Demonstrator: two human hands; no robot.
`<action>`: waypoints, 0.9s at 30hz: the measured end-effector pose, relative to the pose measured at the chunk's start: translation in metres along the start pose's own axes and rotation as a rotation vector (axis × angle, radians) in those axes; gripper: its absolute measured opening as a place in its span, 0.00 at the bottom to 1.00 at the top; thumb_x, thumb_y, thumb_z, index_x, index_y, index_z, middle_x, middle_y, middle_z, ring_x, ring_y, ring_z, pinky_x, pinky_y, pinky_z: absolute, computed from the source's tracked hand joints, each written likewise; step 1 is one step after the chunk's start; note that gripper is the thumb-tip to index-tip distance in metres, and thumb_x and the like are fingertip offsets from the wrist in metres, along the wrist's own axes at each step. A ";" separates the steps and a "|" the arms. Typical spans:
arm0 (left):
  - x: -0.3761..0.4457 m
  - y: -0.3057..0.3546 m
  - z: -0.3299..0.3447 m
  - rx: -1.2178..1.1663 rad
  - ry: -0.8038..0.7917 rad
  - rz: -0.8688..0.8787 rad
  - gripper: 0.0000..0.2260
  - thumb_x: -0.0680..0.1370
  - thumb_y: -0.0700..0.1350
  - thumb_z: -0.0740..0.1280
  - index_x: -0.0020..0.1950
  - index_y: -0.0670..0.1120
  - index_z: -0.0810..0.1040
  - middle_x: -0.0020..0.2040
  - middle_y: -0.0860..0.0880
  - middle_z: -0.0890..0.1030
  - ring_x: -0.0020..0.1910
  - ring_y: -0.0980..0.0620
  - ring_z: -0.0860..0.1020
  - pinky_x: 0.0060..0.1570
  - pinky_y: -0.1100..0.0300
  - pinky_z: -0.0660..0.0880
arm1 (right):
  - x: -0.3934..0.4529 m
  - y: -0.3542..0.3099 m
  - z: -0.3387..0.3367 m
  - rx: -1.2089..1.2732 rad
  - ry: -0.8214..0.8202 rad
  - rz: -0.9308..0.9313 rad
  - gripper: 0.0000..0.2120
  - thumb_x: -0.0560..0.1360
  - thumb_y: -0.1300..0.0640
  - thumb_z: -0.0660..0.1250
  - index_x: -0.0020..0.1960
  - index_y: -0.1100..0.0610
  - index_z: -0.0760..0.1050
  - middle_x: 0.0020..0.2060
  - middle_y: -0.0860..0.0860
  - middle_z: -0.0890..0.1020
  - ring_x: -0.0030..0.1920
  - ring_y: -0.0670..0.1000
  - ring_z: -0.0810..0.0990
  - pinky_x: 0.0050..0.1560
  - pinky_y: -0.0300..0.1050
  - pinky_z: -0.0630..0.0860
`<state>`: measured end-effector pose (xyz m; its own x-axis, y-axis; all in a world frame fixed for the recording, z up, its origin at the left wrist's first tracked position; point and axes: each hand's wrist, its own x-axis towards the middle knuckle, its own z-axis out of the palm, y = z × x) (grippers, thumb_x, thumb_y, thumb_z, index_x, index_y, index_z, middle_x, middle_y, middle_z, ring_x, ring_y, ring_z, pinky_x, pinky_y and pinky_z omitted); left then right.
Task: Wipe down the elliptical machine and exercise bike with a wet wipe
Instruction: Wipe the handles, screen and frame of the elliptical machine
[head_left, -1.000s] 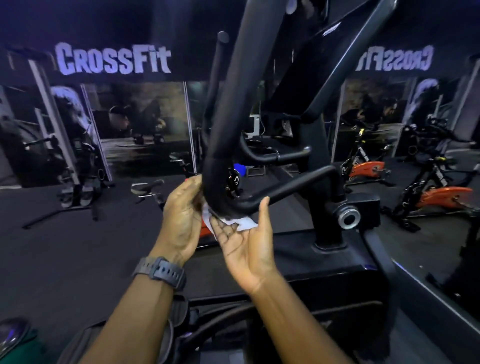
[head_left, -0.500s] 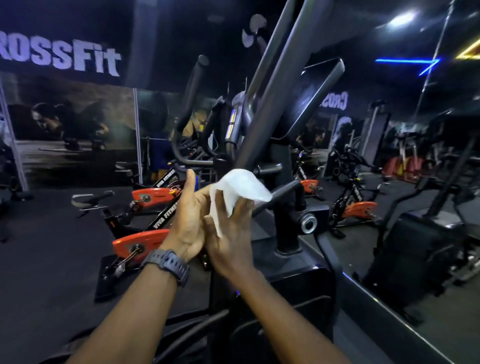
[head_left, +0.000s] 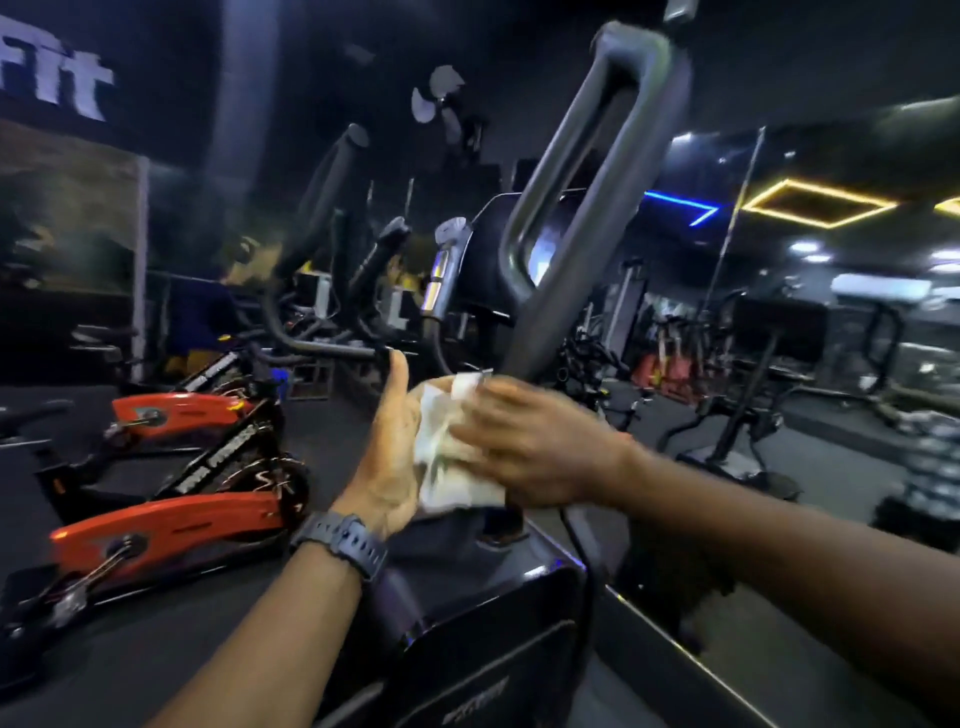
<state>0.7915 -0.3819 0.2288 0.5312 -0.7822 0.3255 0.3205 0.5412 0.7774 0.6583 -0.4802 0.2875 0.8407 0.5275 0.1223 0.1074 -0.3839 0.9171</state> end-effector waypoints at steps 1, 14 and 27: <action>0.005 0.001 -0.002 0.040 -0.028 0.001 0.34 0.82 0.67 0.45 0.54 0.45 0.82 0.44 0.47 0.86 0.39 0.52 0.83 0.39 0.56 0.78 | 0.003 0.022 -0.010 0.009 -0.011 0.153 0.13 0.73 0.54 0.63 0.52 0.58 0.82 0.48 0.55 0.83 0.54 0.59 0.79 0.70 0.57 0.65; 0.024 0.045 0.009 0.093 -0.368 -0.225 0.38 0.76 0.72 0.50 0.67 0.43 0.78 0.50 0.50 0.82 0.41 0.56 0.78 0.40 0.62 0.71 | 0.014 0.045 -0.075 -0.209 -0.402 0.807 0.15 0.74 0.56 0.66 0.57 0.64 0.79 0.66 0.61 0.76 0.74 0.60 0.66 0.75 0.59 0.60; 0.078 0.063 0.013 -0.062 -0.687 -0.311 0.43 0.78 0.74 0.46 0.65 0.41 0.79 0.54 0.43 0.86 0.51 0.49 0.85 0.53 0.56 0.79 | 0.085 -0.004 -0.027 -0.050 -0.177 1.370 0.28 0.79 0.54 0.48 0.78 0.60 0.58 0.78 0.57 0.57 0.78 0.66 0.45 0.75 0.66 0.53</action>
<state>0.8434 -0.4128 0.3102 -0.1927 -0.9069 0.3746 0.4303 0.2650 0.8629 0.7154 -0.4133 0.3049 0.3146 -0.3493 0.8826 -0.8676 -0.4831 0.1180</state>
